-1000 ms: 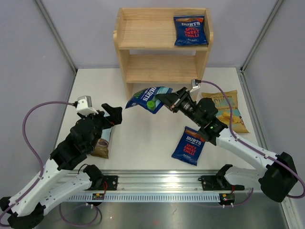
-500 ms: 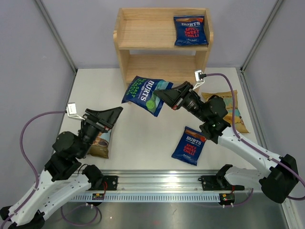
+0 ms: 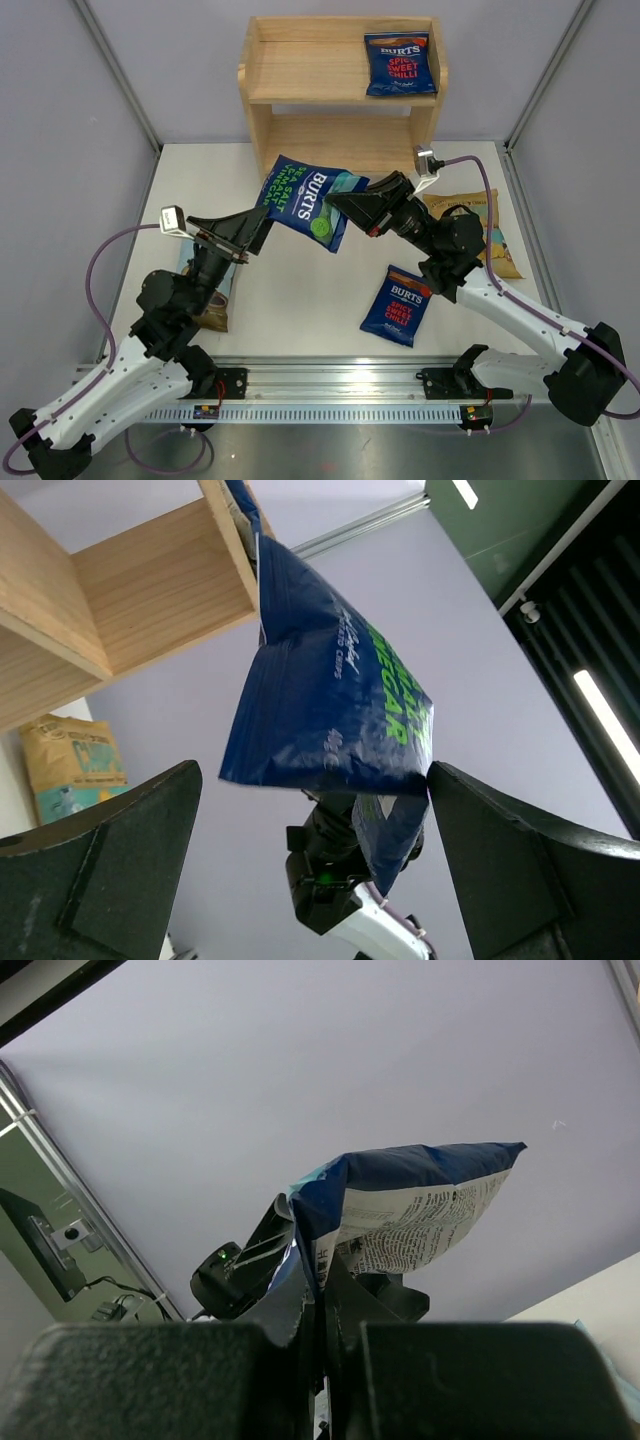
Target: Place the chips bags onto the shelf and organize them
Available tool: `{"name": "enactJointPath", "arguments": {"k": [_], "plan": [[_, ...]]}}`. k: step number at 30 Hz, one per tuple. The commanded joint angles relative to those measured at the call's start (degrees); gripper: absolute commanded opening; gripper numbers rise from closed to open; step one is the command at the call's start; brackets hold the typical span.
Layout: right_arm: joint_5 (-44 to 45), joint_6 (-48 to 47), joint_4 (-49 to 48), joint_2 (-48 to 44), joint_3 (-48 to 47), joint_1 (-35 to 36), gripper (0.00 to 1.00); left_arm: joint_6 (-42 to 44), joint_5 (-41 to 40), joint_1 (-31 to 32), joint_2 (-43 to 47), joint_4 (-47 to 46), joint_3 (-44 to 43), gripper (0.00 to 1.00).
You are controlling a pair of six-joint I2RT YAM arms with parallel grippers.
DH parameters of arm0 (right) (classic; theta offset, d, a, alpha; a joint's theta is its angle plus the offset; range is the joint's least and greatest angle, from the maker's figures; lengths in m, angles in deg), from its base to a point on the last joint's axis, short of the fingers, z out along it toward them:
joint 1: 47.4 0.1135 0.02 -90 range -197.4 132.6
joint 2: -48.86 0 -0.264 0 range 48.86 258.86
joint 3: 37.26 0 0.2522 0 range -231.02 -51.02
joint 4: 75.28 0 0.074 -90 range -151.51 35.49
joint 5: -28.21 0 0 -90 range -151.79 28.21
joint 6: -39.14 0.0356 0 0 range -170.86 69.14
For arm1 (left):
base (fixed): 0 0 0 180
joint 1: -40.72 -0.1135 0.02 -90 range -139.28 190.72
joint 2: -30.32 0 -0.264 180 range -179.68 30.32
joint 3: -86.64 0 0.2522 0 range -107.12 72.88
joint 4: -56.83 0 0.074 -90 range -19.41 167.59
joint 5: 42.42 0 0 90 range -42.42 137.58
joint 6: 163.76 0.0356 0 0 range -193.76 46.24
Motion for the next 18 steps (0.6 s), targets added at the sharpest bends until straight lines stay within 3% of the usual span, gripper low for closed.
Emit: {"name": "enactJointPath", "arguments": {"k": [1,6,9,12,13,15,16,17,18], "plan": [[-2.3,1.0,-7.0,0.3,0.3,0.4,0.07,-1.1,-1.5,0.0,0.0,-10.4,0.0,0.99],[-4.3,3.1,-11.0,2.4,1.4,0.4,0.07,-0.8,-2.1,0.0,-1.4,-16.3,1.5,0.99],[-5.2,4.2,-13.6,3.5,2.1,0.5,0.07,-0.1,-1.5,0.0,-2.3,-18.4,1.7,0.91],[-6.5,4.9,-15.0,4.2,2.3,0.5,0.07,0.9,-0.4,0.0,-2.8,-18.5,0.9,0.79],[-6.5,4.8,-15.0,4.1,2.4,0.4,0.07,1.5,-0.1,0.0,-2.8,-18.5,0.9,0.68],[-6.4,4.1,-14.3,3.5,2.8,0.4,0.08,2.7,0.0,0.0,-2.6,-18.2,0.9,0.58],[-6.2,3.8,-13.6,3.2,2.9,0.4,0.09,4.1,0.0,0.0,-2.4,-17.7,0.8,0.51],[-6.1,3.6,-12.6,2.4,2.9,0.4,0.11,5.3,0.1,0.0,-2.4,-16.8,0.1,0.39],[-5.8,3.2,-10.0,2.0,2.9,0.4,0.14,6.5,0.3,0.0,-2.4,-16.4,-0.2,0.34]]}}
